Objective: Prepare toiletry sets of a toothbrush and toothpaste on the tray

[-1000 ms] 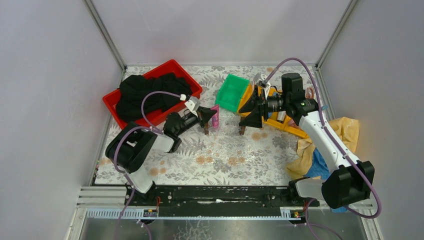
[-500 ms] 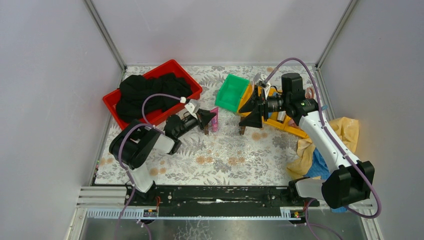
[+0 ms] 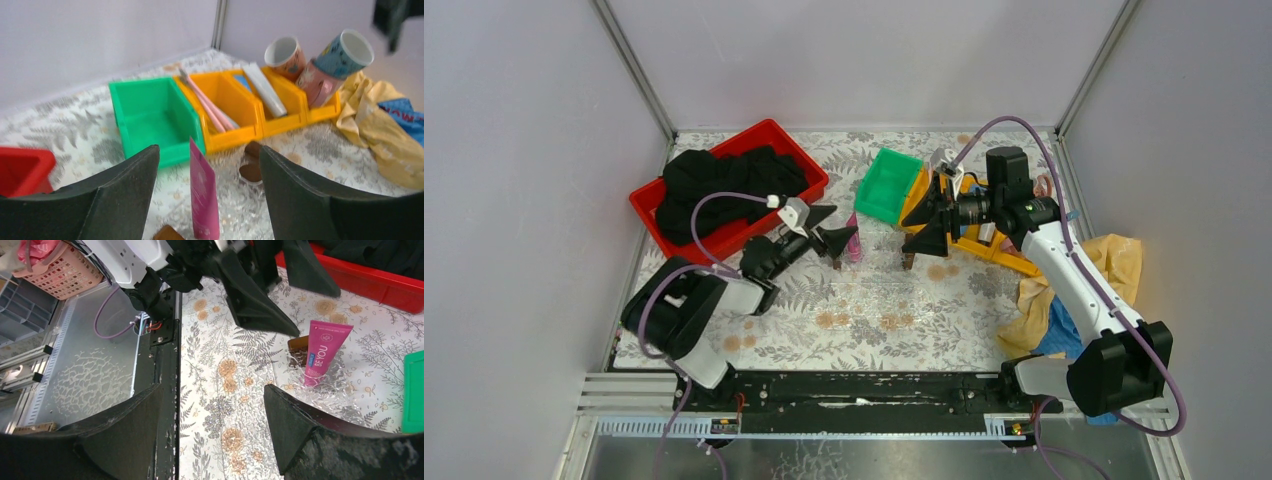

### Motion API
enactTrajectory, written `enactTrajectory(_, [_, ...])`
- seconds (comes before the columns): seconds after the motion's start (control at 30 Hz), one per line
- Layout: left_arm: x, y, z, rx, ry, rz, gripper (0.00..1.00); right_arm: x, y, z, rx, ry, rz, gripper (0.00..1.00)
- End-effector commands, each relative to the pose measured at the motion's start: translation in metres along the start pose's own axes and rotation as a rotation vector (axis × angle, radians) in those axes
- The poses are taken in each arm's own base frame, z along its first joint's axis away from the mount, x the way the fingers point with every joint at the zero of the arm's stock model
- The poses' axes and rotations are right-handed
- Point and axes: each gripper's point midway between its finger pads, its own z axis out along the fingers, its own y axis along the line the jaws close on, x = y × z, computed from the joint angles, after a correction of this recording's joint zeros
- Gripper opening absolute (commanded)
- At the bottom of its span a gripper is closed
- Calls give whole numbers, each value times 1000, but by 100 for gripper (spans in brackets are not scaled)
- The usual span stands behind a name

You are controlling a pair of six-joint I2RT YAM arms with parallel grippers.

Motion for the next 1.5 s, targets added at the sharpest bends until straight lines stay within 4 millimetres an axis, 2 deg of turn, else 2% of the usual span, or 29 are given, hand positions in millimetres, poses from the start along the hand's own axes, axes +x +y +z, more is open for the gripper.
enactTrajectory(0.0, [-58,-3,-6,-31,-141,42,81,-13,-3,-2,29,1,-75,81])
enactTrajectory(0.2, [-83,-5,-26,-105,-131,1,87,-11,-24,-9,161,38,-91,81])
enactTrajectory(0.3, [-96,-12,-38,-124,-121,-72,94,-13,-39,-17,247,44,-83,81])
enactTrajectory(0.37, [-105,-20,-47,-124,-114,-119,100,-15,-54,-25,334,45,-64,81])
enactTrajectory(0.47, [-119,-29,-60,-135,-100,-171,100,-17,-79,-40,495,61,-30,82])
enactTrajectory(0.5, [-117,-29,-65,-155,-65,-192,100,-17,-87,-45,545,69,-15,82])
enactTrajectory(0.73, [-136,-35,-86,-246,140,-214,100,1,-142,-78,896,105,175,83])
enactTrajectory(0.9, [-127,-39,-107,-263,299,-154,100,14,-179,-119,1193,180,249,80])
enactTrajectory(1.03, [-115,-28,-125,-318,346,-65,100,17,-206,-157,1386,275,227,75])
enactTrajectory(1.17, [-103,-24,-132,-331,335,-49,100,31,-231,-193,1550,395,225,72])
enactTrajectory(1.27, [-92,-23,-136,-330,334,-47,100,48,-250,-207,1645,480,237,72])
enactTrajectory(1.4, [-89,-16,-143,-369,346,-23,100,60,-268,-212,1714,511,279,71])
enactTrajectory(1.47, [-88,-19,-144,-357,343,-29,100,65,-278,-211,1728,522,300,71])
